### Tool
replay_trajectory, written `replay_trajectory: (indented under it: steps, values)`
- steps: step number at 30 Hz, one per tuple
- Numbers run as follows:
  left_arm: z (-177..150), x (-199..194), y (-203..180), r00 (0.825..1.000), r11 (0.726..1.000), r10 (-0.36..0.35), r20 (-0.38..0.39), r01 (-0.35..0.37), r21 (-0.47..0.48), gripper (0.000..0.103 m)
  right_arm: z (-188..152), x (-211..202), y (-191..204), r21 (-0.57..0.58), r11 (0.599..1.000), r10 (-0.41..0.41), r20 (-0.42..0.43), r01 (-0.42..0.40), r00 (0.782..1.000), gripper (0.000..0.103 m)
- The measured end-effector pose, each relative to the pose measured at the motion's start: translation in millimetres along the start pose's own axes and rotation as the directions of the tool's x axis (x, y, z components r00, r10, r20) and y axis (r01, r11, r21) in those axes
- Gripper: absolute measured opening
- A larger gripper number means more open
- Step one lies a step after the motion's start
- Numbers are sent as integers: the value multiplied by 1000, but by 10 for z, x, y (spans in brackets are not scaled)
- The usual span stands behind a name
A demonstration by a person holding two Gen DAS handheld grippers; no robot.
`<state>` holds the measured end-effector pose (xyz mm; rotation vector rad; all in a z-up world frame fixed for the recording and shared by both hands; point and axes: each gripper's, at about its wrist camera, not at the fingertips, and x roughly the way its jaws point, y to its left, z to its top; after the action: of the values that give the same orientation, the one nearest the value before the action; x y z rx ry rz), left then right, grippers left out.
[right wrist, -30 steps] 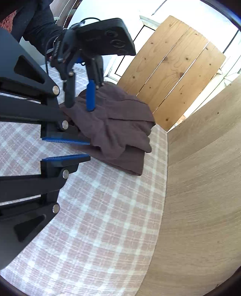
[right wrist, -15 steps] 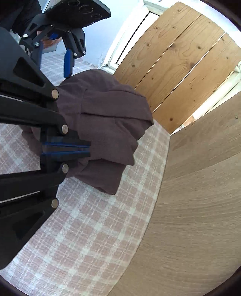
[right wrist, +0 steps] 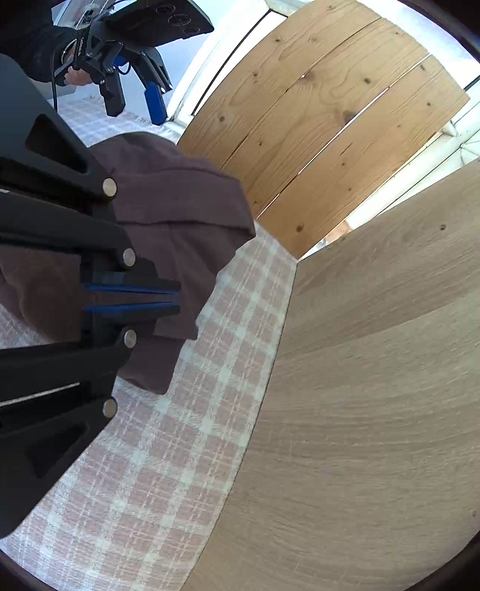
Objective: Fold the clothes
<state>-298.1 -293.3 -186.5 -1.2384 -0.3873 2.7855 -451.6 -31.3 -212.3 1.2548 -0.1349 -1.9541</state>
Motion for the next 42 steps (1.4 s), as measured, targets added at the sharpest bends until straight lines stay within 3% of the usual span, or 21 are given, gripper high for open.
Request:
replay_trajectory:
  steps: [1, 4, 6, 8, 10, 12, 14, 16, 19, 22, 23, 25, 28, 30, 34, 36, 39, 42]
  values:
    - [83, 85, 21, 1000, 1000, -4, 9, 4, 3, 62, 7, 65, 37, -9, 1000, 14, -20, -14, 1000, 7]
    - [146, 580, 99, 989, 994, 108, -100, -105, 31, 61, -19, 447, -35, -80, 989, -136, -114, 128, 984, 0]
    - [111, 751, 105, 976, 988, 154, -156, -147, 56, 58, -45, 406, -217, -8, 997, -71, -115, 71, 991, 0]
    - [110, 564, -24, 983, 989, 135, -128, -126, 76, 58, -78, 117, -260, 39, 997, -63, -62, 65, 996, 5]
    - [106, 319, -187, 994, 997, 48, -94, -43, 61, 61, -260, -186, -254, 56, 998, -21, -23, 22, 1000, 10]
    - [108, 187, -398, 993, 995, -77, -92, 82, 48, 64, -488, -446, -241, 69, 997, 18, -1, -17, 1000, 12]
    - [115, 186, -622, 975, 980, -188, -119, 194, 39, 65, -768, -536, -195, 67, 998, 8, -24, -7, 1000, 12]
    - [144, 279, -831, 946, 958, -282, -161, 288, 12, 65, -995, -503, -140, 43, 999, -15, -71, 18, 997, 13]
    - [133, 570, -1146, 910, 938, -333, -247, 346, 8, 65, -1161, -396, -90, -16, 996, -89, -100, 88, 991, 13]
    - [0, 898, -1343, 910, 960, -223, -350, 267, 84, 65, -1168, -335, -146, 10, 997, -77, -99, 78, 992, 13]
    - [-31, 960, -1323, 908, 963, -209, -362, 255, 83, 60, -1150, -331, -138, 11, 998, -65, -88, 67, 994, 13]
    - [-11, 957, -1175, 904, 964, -246, -349, 267, 13, 58, -1114, -334, -92, -3, 999, -43, -64, 43, 997, 13]
    - [56, 884, -885, 924, 975, -220, -314, 217, -45, 60, -1072, -366, 20, -45, 999, -30, -34, 28, 999, 13]
    - [55, 881, -695, 922, 975, -221, -317, 203, -90, 59, -1061, -308, 61, -72, 997, -26, -44, 23, 999, 13]
    - [64, 743, -579, 925, 962, -265, -273, 235, -138, 60, -1112, -241, 92, -117, 992, -56, -68, 48, 996, 13]
    - [106, 669, -622, 918, 949, -309, -248, 280, -148, 62, -1137, -155, 156, -142, 988, -65, -92, 51, 994, 16]
    - [139, 667, -781, 915, 949, -313, -252, 297, -102, 63, -1204, -68, 296, -236, 971, -82, -154, 44, 985, 31]
    - [52, 748, -968, 927, 965, -247, -282, 261, 14, 63, -1183, -259, 207, -173, 985, -39, -159, 11, 986, 31]
